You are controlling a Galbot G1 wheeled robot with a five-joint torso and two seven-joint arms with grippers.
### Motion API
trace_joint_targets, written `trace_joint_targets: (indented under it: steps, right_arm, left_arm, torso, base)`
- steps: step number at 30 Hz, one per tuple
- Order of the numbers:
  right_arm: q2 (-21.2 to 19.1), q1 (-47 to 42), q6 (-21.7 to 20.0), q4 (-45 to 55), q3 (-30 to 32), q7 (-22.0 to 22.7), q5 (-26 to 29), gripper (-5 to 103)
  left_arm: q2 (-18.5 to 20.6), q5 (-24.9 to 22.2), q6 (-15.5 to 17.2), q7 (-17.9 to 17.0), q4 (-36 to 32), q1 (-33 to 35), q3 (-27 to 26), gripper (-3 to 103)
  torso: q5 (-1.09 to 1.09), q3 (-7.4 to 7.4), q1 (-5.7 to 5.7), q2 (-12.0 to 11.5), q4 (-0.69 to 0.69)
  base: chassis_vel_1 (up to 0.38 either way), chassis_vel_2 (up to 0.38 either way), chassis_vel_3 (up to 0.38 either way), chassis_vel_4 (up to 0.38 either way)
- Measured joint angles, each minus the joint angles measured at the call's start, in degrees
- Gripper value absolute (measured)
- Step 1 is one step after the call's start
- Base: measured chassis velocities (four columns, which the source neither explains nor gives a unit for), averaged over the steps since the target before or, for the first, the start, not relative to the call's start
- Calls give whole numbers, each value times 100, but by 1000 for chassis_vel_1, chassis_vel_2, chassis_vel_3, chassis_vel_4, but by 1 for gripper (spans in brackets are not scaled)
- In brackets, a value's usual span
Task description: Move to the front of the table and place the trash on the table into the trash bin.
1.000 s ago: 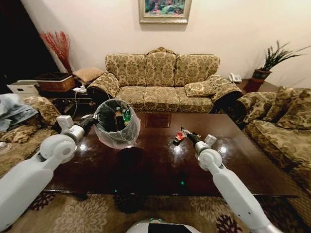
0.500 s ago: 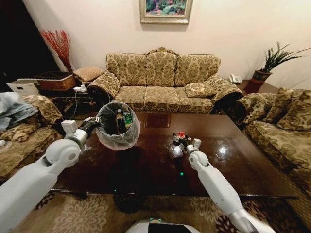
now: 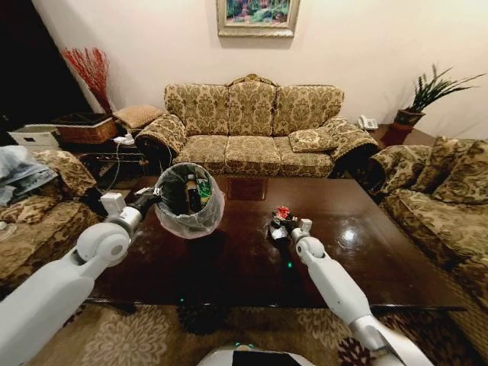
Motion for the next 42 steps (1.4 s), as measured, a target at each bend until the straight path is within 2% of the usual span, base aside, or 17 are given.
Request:
trace_joint_targets:
  steps: [2,3,6,9,11,14,19,25,27,28,30,31,33,37,39,41,42]
  right_arm:
    - [8,15,11,-37,-6,-17,-22,72]
    - [29,48,16,-95,-11,-50,-48,63]
    - [45,65,17,-112,-14,-62,-48,60]
    - [40,67,20,-102,-13,-80,-47,50]
    - [36,65,21,-104,-11,-87,-48,50]
    - [31,27,23,-88,2,-75,-51,41]
    - [-27,-35,23,20,3,-44,-35,32]
    - [-125,-169,19,309,43,34,4,30]
    - [-179,-278,64,505,74,52,6,22]
    - [-179,-278,64,505,74,52,6,22]
    - [-250,-433,446,863,133,68,-47,12]
    - [-250,-433,446,863,133,68,-47,12]
    - [-366,-609,715,1403,206,59,-135,3]
    - [-487,-734,777,1939,261,44,-126,1]
    - [-589,-817,665,2420,282,102,3,0]
    - [-593,-820,573,2417,285,215,38,0]
    - [-555,-794,426,2252,285,454,102,0]
  left_arm:
    - [-4,6,-3,11,18,-6,8,3]
    - [-9,13,-10,27,70,-36,27,3]
    - [-9,16,-19,37,111,-73,45,3]
    - [-6,16,-31,63,159,-129,56,3]
    - [-3,16,-34,79,169,-142,59,3]
    - [3,16,-38,95,197,-187,67,3]
    - [-40,31,-41,97,210,-197,72,3]
    - [-64,63,-60,103,228,-188,75,3]
    - [-63,67,-65,106,228,-181,74,3]
    - [-63,67,-65,106,228,-181,74,3]
    - [-32,71,-67,119,233,-184,72,3]
    - [-32,71,-67,119,233,-184,72,3]
    - [-2,86,-81,126,260,-188,61,3]
    - [2,102,-81,134,262,-173,47,3]
    - [-26,135,-83,138,256,-152,30,3]
    - [-43,146,-84,146,251,-152,31,3]
    - [-58,158,-84,157,250,-158,43,3]
  torso:
    - [-2,0,0,0,1]
    - [-2,-1,-1,1,1]
    - [0,-1,-1,1,2]
    - [0,-1,-1,1,3]
    - [0,-1,-1,1,3]
    - [0,-2,-1,2,3]
    - [0,-1,-1,2,2]
    - [1,1,0,1,0]
    - [2,2,1,-1,-2]
    - [2,2,1,-1,-2]
    - [3,2,1,-1,0]
    - [3,2,1,-1,0]
    - [1,2,1,-1,0]
    - [-2,1,1,-1,0]
    - [-2,0,0,0,1]
    - [-2,0,-1,0,2]
    - [0,0,-1,0,2]
  base:
    - [0,0,0,0]
    - [0,0,0,0]
    - [0,0,0,0]
    - [0,0,0,0]
    - [0,0,0,0]
    - [0,0,0,0]
    - [0,0,0,0]
    - [0,0,0,0]
    - [0,0,0,0]
    - [0,0,0,0]
    - [0,0,0,0]
    - [0,0,0,0]
    - [0,0,0,0]
    - [0,0,0,0]
    - [0,0,0,0]
    - [0,0,0,0]
    - [0,0,0,0]
